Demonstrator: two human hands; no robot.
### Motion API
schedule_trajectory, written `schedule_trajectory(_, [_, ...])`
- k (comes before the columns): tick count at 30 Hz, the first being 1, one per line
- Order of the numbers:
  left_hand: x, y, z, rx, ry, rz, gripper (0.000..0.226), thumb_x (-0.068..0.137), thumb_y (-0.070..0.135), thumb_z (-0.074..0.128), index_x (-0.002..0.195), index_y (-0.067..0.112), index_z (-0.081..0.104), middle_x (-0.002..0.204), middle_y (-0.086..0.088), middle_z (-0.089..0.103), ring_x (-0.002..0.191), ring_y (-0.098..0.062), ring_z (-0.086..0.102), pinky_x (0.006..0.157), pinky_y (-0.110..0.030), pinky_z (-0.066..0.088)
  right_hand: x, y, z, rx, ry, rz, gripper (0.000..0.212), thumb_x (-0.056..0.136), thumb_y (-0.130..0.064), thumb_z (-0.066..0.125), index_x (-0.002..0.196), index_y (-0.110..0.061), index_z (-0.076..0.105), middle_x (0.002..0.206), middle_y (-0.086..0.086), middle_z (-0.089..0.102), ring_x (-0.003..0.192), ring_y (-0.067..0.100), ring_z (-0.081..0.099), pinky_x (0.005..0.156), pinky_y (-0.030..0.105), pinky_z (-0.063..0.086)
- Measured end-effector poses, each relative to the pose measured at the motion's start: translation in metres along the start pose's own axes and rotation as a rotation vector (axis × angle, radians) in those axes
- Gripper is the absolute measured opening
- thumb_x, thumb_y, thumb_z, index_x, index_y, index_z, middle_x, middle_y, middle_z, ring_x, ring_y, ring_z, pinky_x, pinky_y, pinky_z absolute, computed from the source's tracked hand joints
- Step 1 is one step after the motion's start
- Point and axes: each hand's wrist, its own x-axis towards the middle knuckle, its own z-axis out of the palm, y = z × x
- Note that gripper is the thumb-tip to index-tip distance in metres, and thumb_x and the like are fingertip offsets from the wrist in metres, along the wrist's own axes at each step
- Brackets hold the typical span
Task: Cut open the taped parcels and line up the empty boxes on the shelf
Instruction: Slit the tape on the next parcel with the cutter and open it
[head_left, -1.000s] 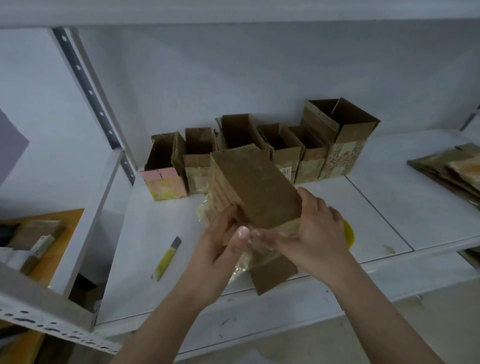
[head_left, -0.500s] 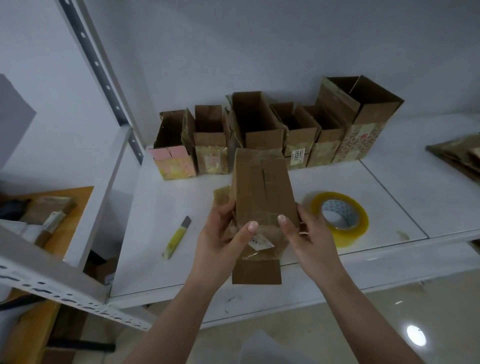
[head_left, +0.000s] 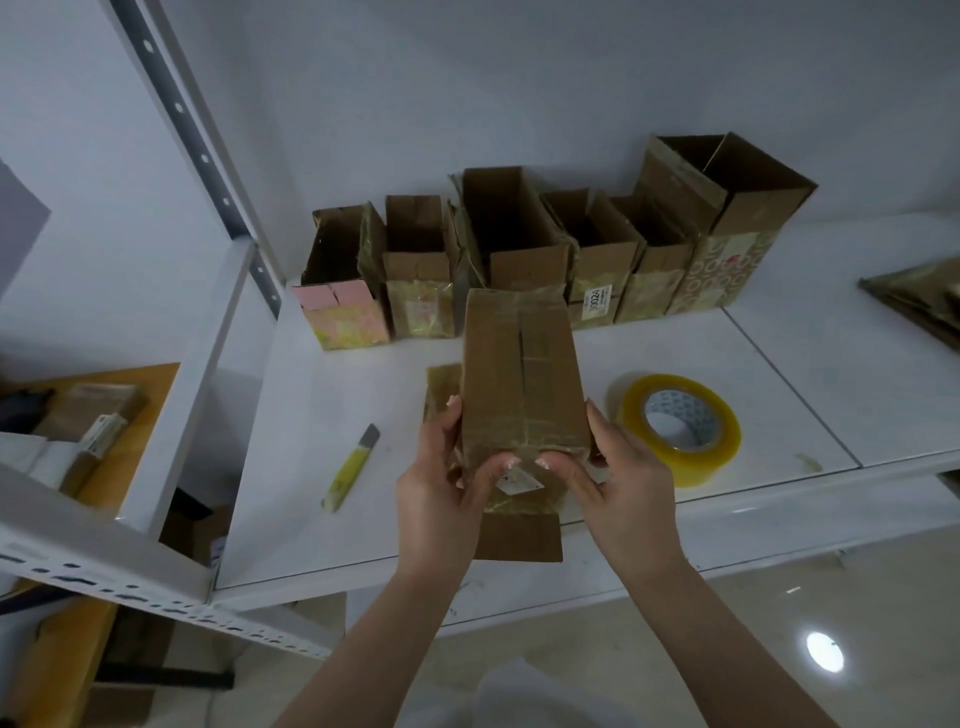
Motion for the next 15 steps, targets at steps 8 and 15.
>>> schedule_trajectory(8, [0.007, -0.004, 0.004, 0.009, 0.02, 0.041, 0.06, 0.076, 0.038, 0.069, 0.129, 0.016, 0.052, 0.116, -0.001, 0.069, 0.106, 0.001, 0.065, 0.082, -0.016, 0.054, 0.003, -0.001, 0.001, -0.012, -0.128, 0.129, 0.09, 0.078, -0.08, 0.048, 0.137, -0.012, 0.054, 0.109, 0.001, 0.067, 0.097, 0.016, 0.063, 0.077, 0.034, 0.056])
schedule_trajectory(15, [0.012, 0.003, -0.006, -0.024, -0.158, 0.12, 0.079, 0.084, 0.054, 0.066, 0.145, 0.01, 0.041, 0.122, 0.028, 0.061, 0.114, 0.005, 0.059, 0.085, -0.021, 0.055, 0.014, -0.007, -0.003, 0.226, -0.147, 0.3, 0.074, 0.068, -0.071, 0.062, 0.125, -0.024, 0.059, 0.108, -0.007, 0.067, 0.1, 0.007, 0.063, 0.079, 0.019, 0.052])
